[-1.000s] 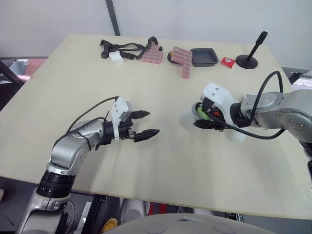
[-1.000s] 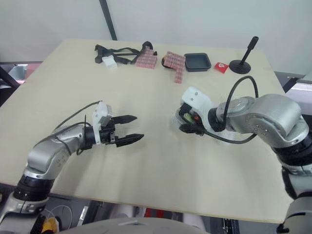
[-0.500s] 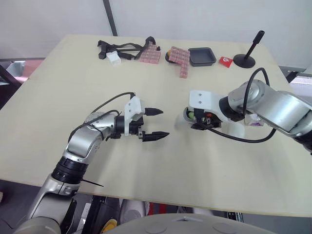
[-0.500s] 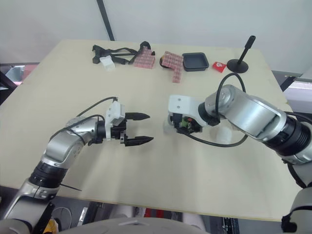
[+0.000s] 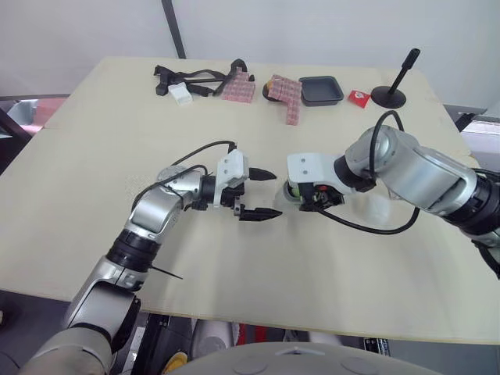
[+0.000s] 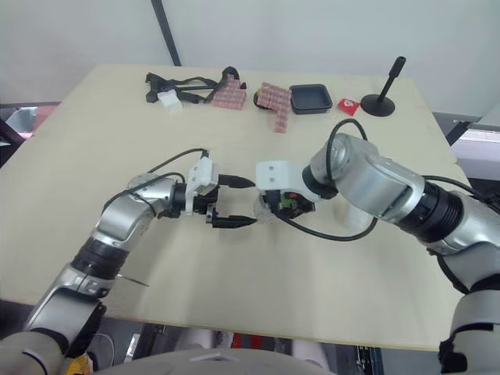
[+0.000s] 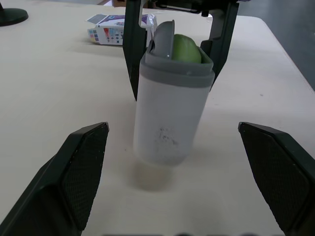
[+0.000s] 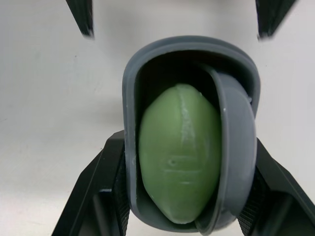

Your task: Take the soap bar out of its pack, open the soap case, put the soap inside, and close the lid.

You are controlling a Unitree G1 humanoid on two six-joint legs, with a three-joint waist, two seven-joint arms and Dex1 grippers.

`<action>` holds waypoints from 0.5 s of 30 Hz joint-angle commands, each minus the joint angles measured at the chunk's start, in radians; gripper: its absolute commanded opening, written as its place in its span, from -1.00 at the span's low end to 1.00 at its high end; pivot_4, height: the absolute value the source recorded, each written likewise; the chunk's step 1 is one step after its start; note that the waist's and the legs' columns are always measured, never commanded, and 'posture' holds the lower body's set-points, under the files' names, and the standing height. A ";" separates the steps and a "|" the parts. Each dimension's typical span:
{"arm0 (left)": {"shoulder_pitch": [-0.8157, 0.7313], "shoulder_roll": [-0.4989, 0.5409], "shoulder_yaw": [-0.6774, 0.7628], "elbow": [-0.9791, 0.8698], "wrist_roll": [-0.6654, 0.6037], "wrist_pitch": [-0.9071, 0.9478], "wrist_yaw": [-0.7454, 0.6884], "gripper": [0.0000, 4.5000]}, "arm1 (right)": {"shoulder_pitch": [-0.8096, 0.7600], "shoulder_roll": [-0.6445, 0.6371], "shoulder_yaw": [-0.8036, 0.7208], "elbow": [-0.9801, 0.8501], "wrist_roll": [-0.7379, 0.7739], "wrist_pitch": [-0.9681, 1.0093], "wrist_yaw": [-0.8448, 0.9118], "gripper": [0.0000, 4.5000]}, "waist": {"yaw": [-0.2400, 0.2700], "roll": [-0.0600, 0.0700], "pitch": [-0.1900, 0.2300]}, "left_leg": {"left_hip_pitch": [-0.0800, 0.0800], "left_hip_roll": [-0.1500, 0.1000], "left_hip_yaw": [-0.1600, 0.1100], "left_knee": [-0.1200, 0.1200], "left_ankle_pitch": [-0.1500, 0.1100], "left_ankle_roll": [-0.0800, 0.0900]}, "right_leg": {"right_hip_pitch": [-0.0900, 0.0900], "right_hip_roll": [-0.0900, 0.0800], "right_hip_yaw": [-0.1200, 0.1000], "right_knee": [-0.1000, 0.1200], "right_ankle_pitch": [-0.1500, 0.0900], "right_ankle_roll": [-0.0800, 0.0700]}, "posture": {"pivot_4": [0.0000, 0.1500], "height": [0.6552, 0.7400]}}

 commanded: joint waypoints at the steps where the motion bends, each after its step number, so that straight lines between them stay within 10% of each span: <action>1: -0.028 -0.017 -0.009 0.031 0.024 -0.033 -0.004 1.00 | -0.032 0.013 -0.020 0.003 -0.046 -0.004 0.024 -0.04 | -0.002 0.000 0.000 | 0.000 0.000 0.000 0.000 0.000 0.000 | 0.000 0.000 0.000 0.000 0.000 0.000 | 1.00 1.00; 13: -0.045 -0.080 -0.007 0.052 0.045 -0.041 0.011 1.00 | -0.023 0.057 -0.024 0.026 -0.109 0.017 0.052 -0.04 | -0.002 0.000 0.000 | 0.000 0.000 0.000 0.001 0.000 0.000 | 0.000 -0.001 0.000 0.001 0.000 0.000 | 1.00 1.00; 15: -0.046 -0.084 -0.008 0.051 0.049 -0.042 0.016 0.65 | -0.020 0.062 -0.025 0.027 -0.113 0.018 0.055 -0.04 | -0.002 0.000 0.000 | 0.000 0.000 0.000 0.001 0.000 0.000 | 0.000 -0.001 0.001 0.002 0.000 0.000 | 1.00 1.00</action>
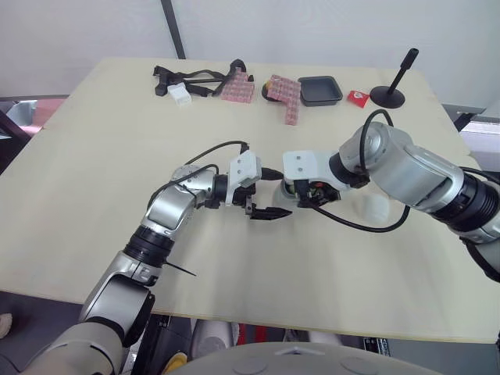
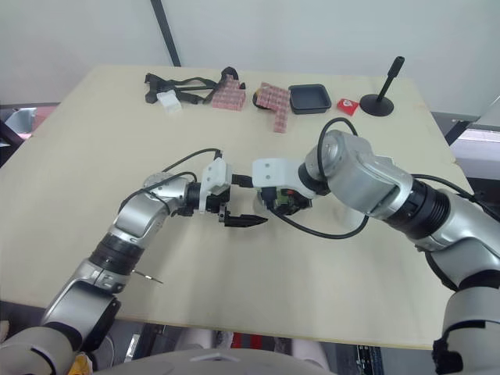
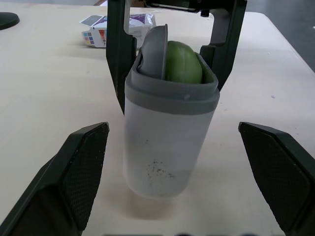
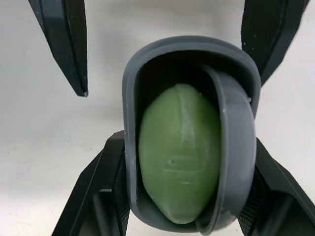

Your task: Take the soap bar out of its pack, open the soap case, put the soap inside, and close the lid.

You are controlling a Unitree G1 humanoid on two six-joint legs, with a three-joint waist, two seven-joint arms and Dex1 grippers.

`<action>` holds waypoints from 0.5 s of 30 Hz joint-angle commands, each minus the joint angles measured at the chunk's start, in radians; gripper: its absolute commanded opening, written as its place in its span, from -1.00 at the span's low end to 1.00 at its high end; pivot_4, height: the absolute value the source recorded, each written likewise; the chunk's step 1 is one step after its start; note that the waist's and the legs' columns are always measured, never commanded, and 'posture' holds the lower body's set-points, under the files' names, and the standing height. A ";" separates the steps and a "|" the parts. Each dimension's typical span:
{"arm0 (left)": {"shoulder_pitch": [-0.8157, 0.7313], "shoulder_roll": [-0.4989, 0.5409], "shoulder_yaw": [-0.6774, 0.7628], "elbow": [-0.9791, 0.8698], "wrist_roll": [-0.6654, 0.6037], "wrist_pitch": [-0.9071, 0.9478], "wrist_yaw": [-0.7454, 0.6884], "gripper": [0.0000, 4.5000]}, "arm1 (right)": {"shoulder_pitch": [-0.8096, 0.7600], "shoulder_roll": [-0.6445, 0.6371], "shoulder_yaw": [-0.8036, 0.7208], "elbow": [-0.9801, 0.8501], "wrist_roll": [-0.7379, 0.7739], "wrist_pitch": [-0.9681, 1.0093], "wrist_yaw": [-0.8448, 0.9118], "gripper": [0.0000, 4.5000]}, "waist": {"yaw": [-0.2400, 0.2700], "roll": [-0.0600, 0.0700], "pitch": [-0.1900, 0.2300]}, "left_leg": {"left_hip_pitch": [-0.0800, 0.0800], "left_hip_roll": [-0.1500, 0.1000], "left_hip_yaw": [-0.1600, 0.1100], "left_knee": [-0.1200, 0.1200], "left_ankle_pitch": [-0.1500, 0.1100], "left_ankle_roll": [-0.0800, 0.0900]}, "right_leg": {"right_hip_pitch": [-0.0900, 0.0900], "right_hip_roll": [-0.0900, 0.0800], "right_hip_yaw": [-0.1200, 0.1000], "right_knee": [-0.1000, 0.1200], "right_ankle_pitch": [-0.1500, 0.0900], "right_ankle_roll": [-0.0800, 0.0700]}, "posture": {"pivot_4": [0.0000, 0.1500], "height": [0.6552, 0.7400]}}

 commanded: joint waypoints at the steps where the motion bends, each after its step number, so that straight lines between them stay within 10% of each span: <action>1: -0.014 -0.010 0.010 -0.011 0.003 -0.017 0.012 0.65 | -0.015 0.009 -0.027 -0.010 -0.023 0.002 0.010 -0.04 | 0.000 0.000 0.000 | 0.000 0.000 0.000 0.000 0.000 0.000 | 0.000 0.000 0.000 0.000 0.000 0.000 | 1.00 1.00; 15: -0.022 -0.031 0.012 0.025 0.025 -0.043 0.024 0.53 | -0.015 0.034 -0.038 -0.030 -0.025 0.024 0.017 -0.04 | 0.001 0.000 0.000 | 0.000 0.000 0.000 0.001 0.000 0.000 | 0.000 0.000 0.000 0.001 0.000 0.000 | 1.00 1.00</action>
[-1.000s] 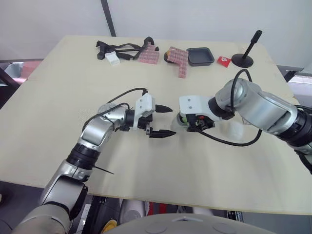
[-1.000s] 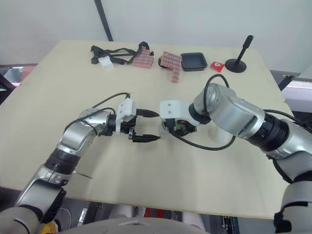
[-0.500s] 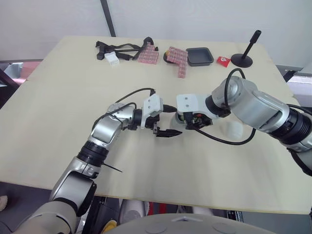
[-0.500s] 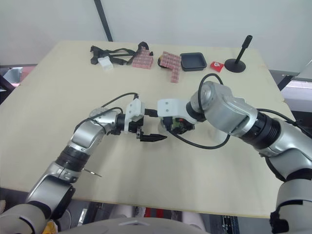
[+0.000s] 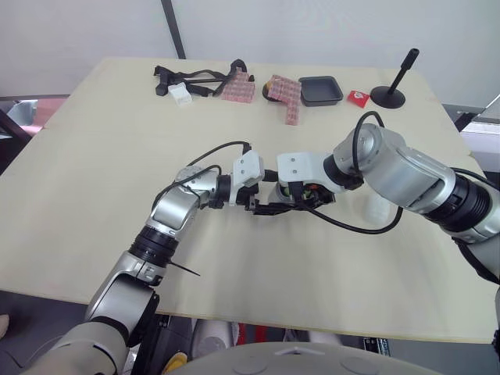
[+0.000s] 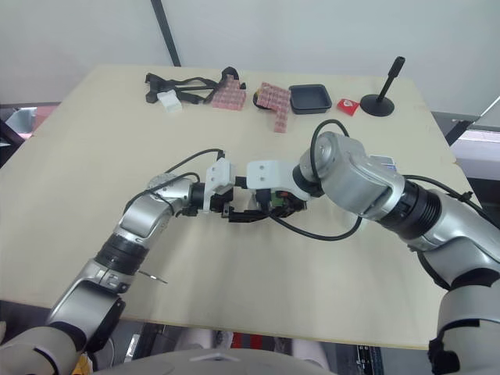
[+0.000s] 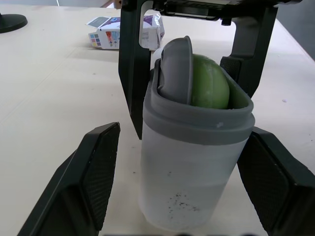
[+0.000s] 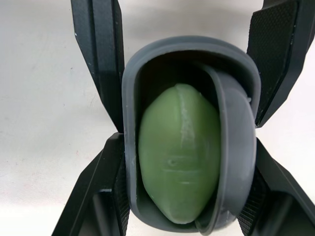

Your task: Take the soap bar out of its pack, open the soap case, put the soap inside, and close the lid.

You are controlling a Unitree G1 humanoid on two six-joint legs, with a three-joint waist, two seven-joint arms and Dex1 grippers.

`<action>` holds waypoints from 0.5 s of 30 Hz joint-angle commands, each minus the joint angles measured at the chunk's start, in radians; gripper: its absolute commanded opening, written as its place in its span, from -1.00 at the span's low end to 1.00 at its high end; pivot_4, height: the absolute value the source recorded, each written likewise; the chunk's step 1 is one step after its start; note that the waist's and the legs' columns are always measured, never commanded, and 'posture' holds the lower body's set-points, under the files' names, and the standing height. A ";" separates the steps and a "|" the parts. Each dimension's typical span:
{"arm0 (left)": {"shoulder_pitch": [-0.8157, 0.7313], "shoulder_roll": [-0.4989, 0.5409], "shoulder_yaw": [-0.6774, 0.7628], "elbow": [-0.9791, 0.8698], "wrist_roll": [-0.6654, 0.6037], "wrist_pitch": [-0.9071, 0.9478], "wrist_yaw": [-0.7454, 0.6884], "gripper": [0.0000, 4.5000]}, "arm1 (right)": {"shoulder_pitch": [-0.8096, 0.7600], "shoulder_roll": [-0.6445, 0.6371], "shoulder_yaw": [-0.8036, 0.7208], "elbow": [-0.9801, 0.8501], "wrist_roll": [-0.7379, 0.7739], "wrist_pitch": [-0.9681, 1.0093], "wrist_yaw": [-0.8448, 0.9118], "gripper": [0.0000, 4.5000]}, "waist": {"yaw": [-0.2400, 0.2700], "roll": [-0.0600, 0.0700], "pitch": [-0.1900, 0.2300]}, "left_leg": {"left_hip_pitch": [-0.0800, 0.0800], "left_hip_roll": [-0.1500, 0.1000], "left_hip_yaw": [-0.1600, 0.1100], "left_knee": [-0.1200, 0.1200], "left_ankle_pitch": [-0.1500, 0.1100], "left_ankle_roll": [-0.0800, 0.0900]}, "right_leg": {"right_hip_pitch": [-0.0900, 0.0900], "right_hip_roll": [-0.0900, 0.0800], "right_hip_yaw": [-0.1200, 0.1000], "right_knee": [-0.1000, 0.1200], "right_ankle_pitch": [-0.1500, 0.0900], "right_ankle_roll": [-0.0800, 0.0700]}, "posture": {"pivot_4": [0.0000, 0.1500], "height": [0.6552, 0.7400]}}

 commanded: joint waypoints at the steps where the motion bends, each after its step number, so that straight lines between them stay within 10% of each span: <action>1: -0.021 -0.005 0.014 -0.006 -0.004 -0.021 0.000 0.42 | -0.015 0.000 -0.037 -0.025 -0.014 0.003 0.002 -0.04 | 0.000 0.000 0.000 | 0.000 0.000 0.000 0.000 0.000 0.000 | 0.000 0.000 0.000 0.000 0.000 0.000 | 1.00 1.00; 5: -0.020 -0.013 0.018 -0.006 -0.008 -0.024 0.001 -0.12 | -0.016 0.004 -0.039 -0.023 -0.015 0.006 0.004 -0.04 | 0.000 0.000 0.000 | 0.000 0.000 0.000 0.000 0.000 0.000 | 0.000 0.000 0.000 0.000 0.000 0.000 | 1.00 1.00; 15: -0.011 -0.011 0.025 -0.010 -0.008 -0.022 0.005 -0.14 | -0.003 0.018 -0.057 -0.021 -0.017 0.006 -0.008 -0.04 | 0.000 0.000 0.000 | 0.000 0.000 0.000 0.000 0.000 0.000 | 0.000 -0.001 0.000 0.001 0.000 0.000 | 1.00 1.00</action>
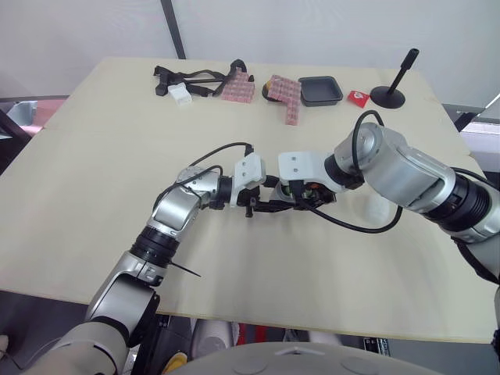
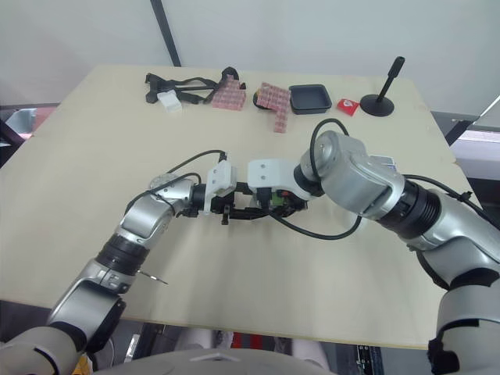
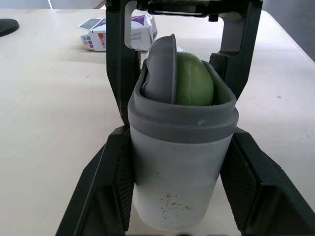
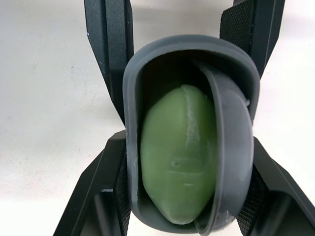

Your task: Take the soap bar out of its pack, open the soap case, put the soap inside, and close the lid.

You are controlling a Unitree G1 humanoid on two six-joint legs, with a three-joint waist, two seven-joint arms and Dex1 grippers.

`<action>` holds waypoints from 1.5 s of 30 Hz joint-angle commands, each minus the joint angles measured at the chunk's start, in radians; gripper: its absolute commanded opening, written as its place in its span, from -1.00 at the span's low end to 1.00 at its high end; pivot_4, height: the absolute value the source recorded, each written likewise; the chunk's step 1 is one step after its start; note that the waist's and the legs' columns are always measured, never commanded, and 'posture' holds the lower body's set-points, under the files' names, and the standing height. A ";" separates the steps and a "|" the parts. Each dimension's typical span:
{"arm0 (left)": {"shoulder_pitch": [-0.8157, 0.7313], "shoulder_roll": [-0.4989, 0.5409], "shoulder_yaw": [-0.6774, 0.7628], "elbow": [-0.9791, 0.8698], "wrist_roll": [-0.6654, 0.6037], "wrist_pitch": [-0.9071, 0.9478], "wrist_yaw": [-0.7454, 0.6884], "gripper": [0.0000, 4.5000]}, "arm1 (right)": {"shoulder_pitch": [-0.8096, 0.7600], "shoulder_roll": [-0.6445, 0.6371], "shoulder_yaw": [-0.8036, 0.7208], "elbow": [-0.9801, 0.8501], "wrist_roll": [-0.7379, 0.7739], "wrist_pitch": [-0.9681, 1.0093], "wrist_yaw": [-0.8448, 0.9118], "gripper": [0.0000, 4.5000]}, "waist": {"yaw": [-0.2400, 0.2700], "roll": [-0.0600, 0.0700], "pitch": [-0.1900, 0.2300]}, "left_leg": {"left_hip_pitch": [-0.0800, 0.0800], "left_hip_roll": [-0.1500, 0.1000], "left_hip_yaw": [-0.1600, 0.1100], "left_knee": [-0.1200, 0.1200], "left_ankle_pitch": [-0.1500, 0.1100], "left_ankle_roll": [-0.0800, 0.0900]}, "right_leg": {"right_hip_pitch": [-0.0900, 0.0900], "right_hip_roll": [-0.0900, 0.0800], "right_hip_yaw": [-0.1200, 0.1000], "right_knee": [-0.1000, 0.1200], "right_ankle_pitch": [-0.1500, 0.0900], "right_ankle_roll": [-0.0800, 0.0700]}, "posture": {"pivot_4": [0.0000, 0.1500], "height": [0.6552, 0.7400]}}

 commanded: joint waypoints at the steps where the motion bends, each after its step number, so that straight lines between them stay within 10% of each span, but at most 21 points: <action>1: -0.010 0.000 0.035 -0.011 -0.017 0.001 0.020 -0.14 | 0.001 0.010 -0.048 -0.022 -0.016 -0.033 -0.020 -0.04 | 0.000 0.000 0.000 | 0.000 0.000 0.000 0.000 0.000 0.000 | 0.000 0.000 0.000 0.000 0.000 0.000 | 1.00 1.00; 4: -0.007 0.005 0.039 -0.005 -0.016 -0.008 0.021 -0.14 | 0.013 0.007 -0.045 -0.014 -0.032 -0.049 -0.031 -0.04 | 0.000 0.000 0.000 | 0.000 0.000 0.000 0.000 0.000 0.000 | 0.000 0.000 0.000 0.000 0.000 0.000 | 1.00 1.00; 11: 0.006 0.009 0.063 -0.005 -0.031 -0.014 0.028 -0.14 | 0.041 -0.004 -0.065 0.007 -0.040 -0.039 -0.046 0.98 | 0.000 0.000 0.000 | 0.000 0.000 0.000 0.000 0.000 0.000 | 0.000 0.000 0.000 0.000 0.000 0.000 | 1.00 1.00; 22: 0.047 0.015 0.143 0.038 -0.067 -0.117 0.022 -0.14 | 0.142 -0.148 -0.181 -0.003 -0.030 -0.060 -0.051 0.98 | 0.002 0.000 0.000 | 0.000 0.000 0.000 0.000 0.000 0.000 | 0.000 -0.001 0.001 0.000 0.000 0.000 | 1.00 1.00; 35: 0.130 -0.033 0.211 0.187 -0.130 -0.447 -0.079 -0.14 | 0.245 -0.107 -0.573 -0.152 0.167 0.546 -0.230 0.98 | 0.011 0.000 0.000 | 0.002 0.001 0.000 0.001 0.000 0.000 | -0.001 -0.001 0.001 0.000 0.000 0.000 | 1.00 1.00; 45: 0.116 -0.068 0.215 0.314 -0.131 -0.536 -0.153 -0.14 | 0.454 -0.261 -0.767 -0.172 0.407 0.581 -0.467 0.98 | 0.052 0.000 -0.001 | 0.001 0.000 0.002 0.002 -0.001 0.001 | -0.001 -0.002 0.002 -0.002 0.000 0.000 | 1.00 1.00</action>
